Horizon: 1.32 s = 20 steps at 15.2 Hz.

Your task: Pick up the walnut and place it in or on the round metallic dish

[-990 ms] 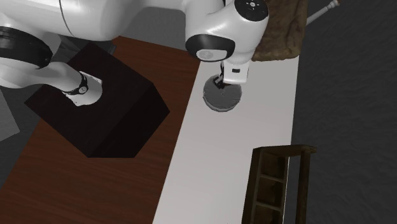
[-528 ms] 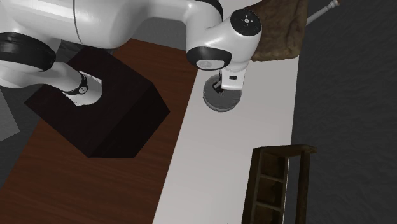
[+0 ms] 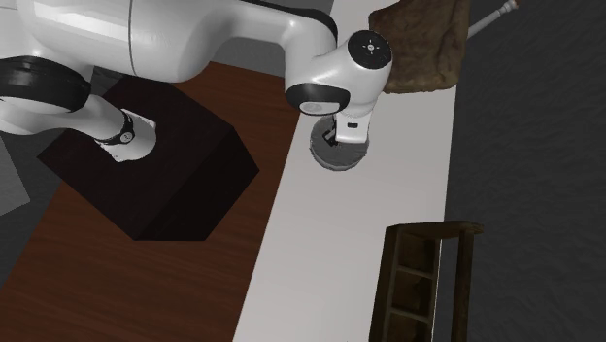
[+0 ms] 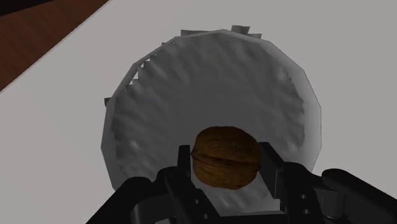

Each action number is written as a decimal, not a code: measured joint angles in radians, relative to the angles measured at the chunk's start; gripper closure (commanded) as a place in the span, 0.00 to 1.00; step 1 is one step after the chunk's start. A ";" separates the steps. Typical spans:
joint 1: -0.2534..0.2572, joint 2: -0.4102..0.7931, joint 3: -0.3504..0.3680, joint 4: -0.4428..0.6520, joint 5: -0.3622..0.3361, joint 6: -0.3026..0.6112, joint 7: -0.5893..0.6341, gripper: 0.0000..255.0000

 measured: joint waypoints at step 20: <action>-0.006 -0.047 0.013 0.054 0.020 -0.098 -0.012 0.00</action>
